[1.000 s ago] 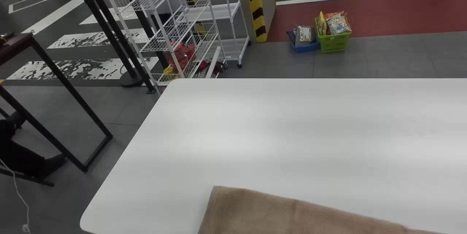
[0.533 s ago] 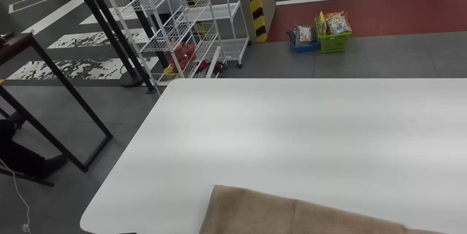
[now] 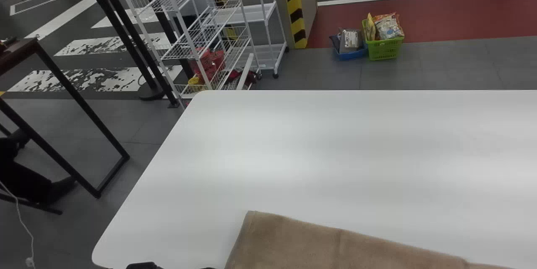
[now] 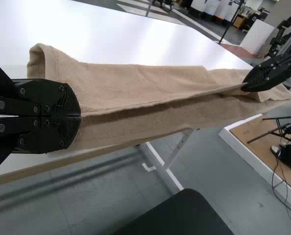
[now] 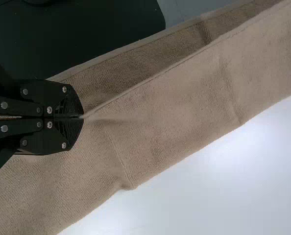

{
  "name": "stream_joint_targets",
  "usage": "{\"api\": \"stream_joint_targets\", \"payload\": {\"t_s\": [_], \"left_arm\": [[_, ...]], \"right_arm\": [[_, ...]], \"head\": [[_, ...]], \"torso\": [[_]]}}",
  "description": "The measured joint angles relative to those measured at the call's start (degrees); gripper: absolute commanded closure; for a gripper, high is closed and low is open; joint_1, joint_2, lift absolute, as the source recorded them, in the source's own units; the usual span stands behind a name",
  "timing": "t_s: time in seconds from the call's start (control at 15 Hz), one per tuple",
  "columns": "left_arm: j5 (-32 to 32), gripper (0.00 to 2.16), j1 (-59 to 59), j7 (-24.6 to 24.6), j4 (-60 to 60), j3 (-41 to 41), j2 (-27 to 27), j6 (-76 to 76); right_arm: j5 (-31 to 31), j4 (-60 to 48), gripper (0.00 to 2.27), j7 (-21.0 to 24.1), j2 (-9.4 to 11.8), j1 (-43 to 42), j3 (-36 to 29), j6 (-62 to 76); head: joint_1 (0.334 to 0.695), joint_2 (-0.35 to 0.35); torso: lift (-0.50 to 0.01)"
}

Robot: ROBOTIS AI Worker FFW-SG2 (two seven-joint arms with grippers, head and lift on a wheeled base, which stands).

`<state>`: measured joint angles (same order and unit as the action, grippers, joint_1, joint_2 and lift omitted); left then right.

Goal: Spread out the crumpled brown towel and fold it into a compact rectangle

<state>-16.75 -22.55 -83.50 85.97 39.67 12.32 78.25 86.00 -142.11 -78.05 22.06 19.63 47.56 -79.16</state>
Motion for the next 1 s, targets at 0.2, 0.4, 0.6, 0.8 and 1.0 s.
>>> {"api": "stream_joint_targets", "payload": {"t_s": [0.2, 0.4, 0.6, 0.8, 1.0], "left_arm": [[1.06, 1.2, -0.04, 0.0, 0.2, 0.68, -0.11, 0.2], [1.69, 1.2, -0.04, -0.17, 0.36, 1.21, -0.11, 0.35], [3.13, 1.2, -0.2, -0.62, 0.8, 1.72, -0.11, 0.36], [3.38, 1.2, -0.3, -0.62, 0.9, 2.18, -0.05, 0.36], [3.13, 1.2, -0.09, -0.57, 0.72, 2.24, 0.07, 0.36]], "right_arm": [[0.41, 0.19, 1.62, 0.0, 0.08, 0.0, 0.97, 0.65], [0.95, 0.27, 1.62, 0.0, 0.2, -0.02, 1.27, 1.46], [1.46, 0.17, 1.62, 0.0, 0.27, -0.05, 1.41, 2.29], [1.78, 0.01, 1.62, 0.0, 0.54, -0.09, 1.48, 3.32], [1.8, 0.0, 1.62, 0.0, 0.62, -0.06, 1.7, 3.44]], "head": [[0.695, 0.35], [0.695, 0.35], [0.695, 0.35], [0.695, 0.35], [0.695, 0.35]], "torso": [[-0.127], [-0.127], [-0.127], [-0.127], [-0.127]]}}
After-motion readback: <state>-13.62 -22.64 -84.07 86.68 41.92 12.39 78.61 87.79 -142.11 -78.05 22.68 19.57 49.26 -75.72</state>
